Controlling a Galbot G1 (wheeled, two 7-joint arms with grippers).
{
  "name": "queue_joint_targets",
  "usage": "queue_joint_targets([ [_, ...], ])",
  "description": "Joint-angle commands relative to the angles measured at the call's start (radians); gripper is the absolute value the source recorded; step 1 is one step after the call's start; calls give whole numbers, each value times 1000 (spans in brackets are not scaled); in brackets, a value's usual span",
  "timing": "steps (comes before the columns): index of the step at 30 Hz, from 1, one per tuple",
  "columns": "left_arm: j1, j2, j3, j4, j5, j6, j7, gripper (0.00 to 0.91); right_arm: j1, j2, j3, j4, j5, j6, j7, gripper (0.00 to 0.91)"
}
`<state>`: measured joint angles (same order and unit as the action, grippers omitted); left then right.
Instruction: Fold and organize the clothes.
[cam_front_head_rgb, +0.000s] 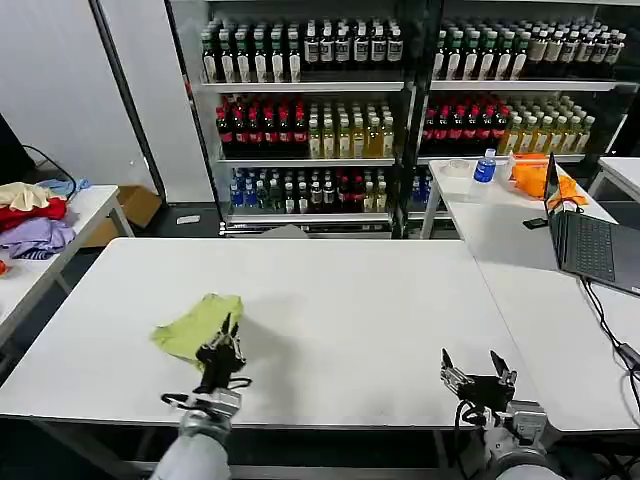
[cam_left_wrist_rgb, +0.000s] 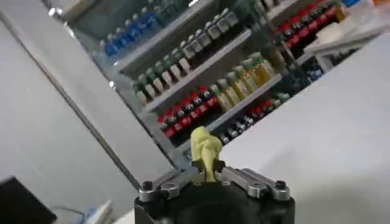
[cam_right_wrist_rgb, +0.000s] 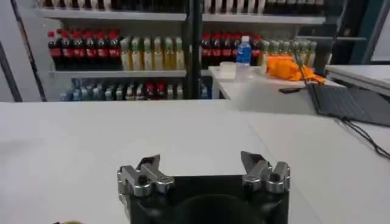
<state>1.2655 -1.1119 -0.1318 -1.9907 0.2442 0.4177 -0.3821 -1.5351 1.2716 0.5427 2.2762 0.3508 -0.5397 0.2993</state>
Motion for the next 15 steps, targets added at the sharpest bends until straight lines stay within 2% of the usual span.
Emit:
queue_joint_targets([
  [1, -49, -150, 227, 87, 74, 39, -32, 30, 10, 0, -7, -11, -2, 0, 0, 907],
  [2, -73, -165, 236, 103, 22, 38, -32, 30, 15, -1, -10, -15, -2, 0, -1, 907],
  [3, -94, -182, 249, 116, -9, 33, -37, 91, 20, -2, -13, -17, -2, 0, -1, 907],
  [4, -119, -194, 256, 130, -50, 12, -43, 222, 27, -2, -16, -20, -2, 0, -2, 907],
  [5, -137, -209, 262, 148, -90, -4, -40, 907, 34, -3, -20, -24, -2, 0, -2, 907],
  [9, -202, -236, 281, 189, -303, -73, -30, 907, 62, -2, -45, -40, -1, 2, -6, 907],
  [15, -227, -235, 259, 187, -490, -170, -6, 907, 108, 3, -100, -62, 4, 7, -7, 907],
])
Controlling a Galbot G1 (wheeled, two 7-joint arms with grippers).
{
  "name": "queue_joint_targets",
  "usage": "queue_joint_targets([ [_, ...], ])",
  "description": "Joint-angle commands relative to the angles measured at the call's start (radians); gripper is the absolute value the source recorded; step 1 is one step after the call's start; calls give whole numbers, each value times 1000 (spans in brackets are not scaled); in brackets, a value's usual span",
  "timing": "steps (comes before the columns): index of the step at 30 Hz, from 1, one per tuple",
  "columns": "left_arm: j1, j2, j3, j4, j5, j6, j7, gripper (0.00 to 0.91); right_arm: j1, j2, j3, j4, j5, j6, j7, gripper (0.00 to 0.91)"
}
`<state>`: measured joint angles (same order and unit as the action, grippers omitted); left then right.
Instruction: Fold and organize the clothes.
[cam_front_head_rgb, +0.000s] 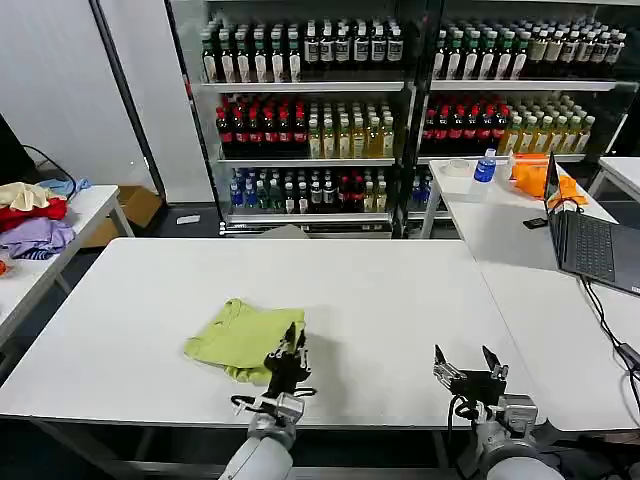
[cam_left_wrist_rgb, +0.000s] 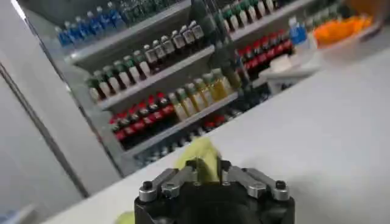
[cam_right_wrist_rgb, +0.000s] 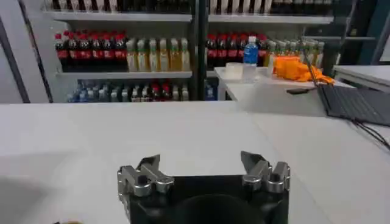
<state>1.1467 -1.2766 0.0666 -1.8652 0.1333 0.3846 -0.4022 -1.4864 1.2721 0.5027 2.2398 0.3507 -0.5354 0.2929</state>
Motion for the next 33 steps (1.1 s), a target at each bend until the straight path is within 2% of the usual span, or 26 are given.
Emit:
queue_joint_targets([
  [1, -104, -66, 54, 52, -391, -142, 13, 907, 73, 5, -73, -34, 7, 5, 1, 907],
  [8, 23, 26, -161, -149, -524, -152, 18, 907, 190, 64, -245, -111, 117, 25, 36, 907],
  [12, 128, 120, -321, -244, -565, -161, 10, 907, 291, 157, -359, -212, 180, 57, 72, 907],
  [16, 198, 149, -459, -267, -608, -155, 2, 907, 387, 257, -428, -350, 241, 63, 123, 907],
  [26, 279, 152, -575, -295, -616, -153, -5, 907, 502, 386, -463, -551, 354, 53, 174, 907],
  [33, 299, 149, -592, -295, -620, -147, -8, 907, 506, 386, -473, -595, 417, 54, 205, 907],
])
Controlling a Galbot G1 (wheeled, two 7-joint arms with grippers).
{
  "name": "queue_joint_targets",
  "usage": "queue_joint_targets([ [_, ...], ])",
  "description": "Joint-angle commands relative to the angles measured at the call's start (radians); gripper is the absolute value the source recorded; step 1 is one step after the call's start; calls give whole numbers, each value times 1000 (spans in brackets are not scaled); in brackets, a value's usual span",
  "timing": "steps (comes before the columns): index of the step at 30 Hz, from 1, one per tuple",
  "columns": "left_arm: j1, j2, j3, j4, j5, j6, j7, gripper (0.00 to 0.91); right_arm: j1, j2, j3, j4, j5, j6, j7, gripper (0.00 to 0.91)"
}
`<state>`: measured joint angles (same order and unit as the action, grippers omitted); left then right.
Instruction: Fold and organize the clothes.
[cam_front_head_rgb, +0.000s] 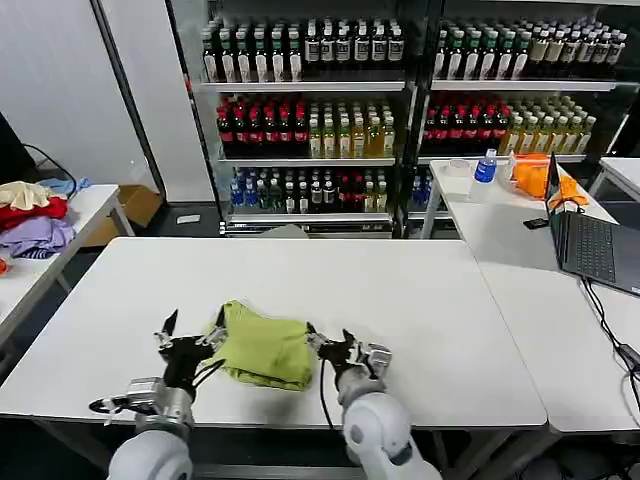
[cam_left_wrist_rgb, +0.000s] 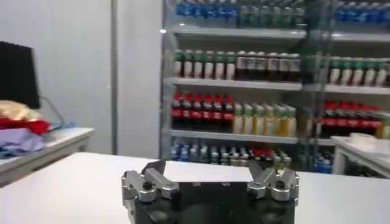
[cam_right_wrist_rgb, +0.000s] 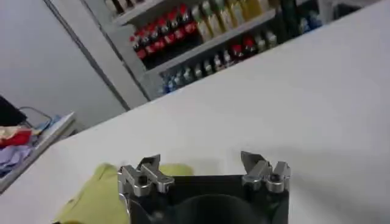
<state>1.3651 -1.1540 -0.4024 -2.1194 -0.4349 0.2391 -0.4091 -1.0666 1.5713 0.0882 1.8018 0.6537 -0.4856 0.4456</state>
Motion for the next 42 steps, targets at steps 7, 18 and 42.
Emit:
queue_joint_targets([
  [7, 79, 28, -123, -47, -62, 17, -1, 907, 82, 87, -45, -186, 128, 37, 75, 0],
  [18, 71, 29, -121, -41, -74, 31, -1, 907, 101, 87, -34, -177, 128, 50, 67, 0],
  [42, 58, 34, -119, -35, -116, 50, 0, 907, 328, -128, 29, -302, -26, -85, -88, 0],
])
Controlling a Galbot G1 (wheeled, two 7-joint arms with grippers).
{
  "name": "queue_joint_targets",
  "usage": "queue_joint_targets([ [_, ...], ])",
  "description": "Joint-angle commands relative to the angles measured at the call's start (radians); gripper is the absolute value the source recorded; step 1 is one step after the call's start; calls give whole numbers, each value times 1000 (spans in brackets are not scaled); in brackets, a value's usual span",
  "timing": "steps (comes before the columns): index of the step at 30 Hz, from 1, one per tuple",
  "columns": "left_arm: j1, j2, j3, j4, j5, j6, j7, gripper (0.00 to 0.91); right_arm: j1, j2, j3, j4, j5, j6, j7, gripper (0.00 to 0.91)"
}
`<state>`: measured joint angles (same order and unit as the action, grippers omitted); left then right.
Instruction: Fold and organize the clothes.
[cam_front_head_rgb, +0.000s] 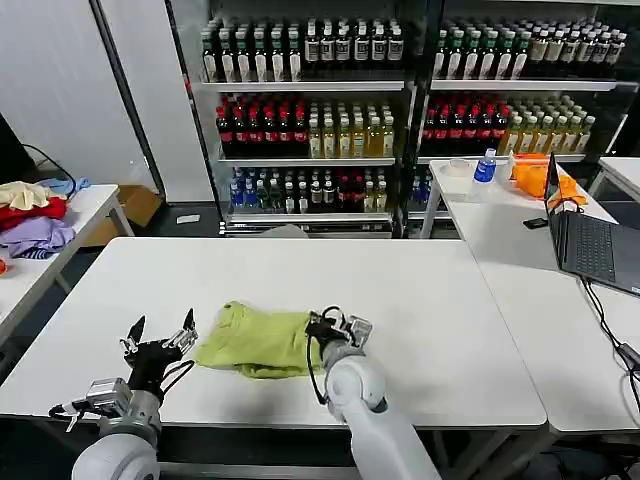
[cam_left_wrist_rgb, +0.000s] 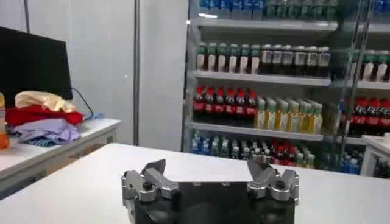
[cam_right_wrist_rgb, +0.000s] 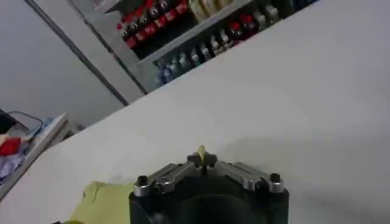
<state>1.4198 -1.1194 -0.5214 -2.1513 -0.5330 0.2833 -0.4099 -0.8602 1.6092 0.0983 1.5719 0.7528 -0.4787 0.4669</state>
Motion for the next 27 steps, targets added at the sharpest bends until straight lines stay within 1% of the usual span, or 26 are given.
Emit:
queue_joint_targets([
  [1, 1, -2, 4, 0, -16, 6, 1, 907, 133, -198, 17, -86, -166, -93, -137, 0],
  [2, 0, -3, 7, 1, -16, 7, 1, 907, 138, -218, 17, -92, -187, -95, -158, 0],
  [5, -8, -12, 16, 0, -17, 25, 2, 907, 143, -252, 22, -101, -233, -99, -199, 0],
  [7, -15, -15, 23, 0, -15, 30, 2, 907, 136, -278, 25, -102, -310, -100, -228, 0],
  [10, -27, -20, 31, 0, -15, 37, 2, 907, 119, -305, 35, -90, -347, -100, -253, 0],
  [15, -32, -22, 38, 6, -11, 38, 3, 907, 95, -345, 61, -78, -369, -95, -266, 0],
  [20, -28, -33, 52, 8, -2, 38, 4, 907, 96, -354, 86, -107, -393, -48, -269, 0],
  [21, -28, -35, 55, 8, 0, 37, 4, 907, 97, -352, 87, -112, -399, -33, -269, 111],
  [22, -29, -38, 57, 9, 3, 38, 4, 907, 99, -348, 87, -117, -407, -22, -269, 312],
  [23, -30, -40, 60, 9, 5, 38, 4, 907, 100, -346, 86, -117, -410, -20, -269, 534],
  [24, -32, -42, 63, 9, 7, 38, 5, 907, 103, -341, 86, -122, -423, -5, -274, 907],
  [27, -35, -44, 68, 9, 8, 38, 5, 907, 110, -330, 84, -121, -432, 34, -275, 907],
])
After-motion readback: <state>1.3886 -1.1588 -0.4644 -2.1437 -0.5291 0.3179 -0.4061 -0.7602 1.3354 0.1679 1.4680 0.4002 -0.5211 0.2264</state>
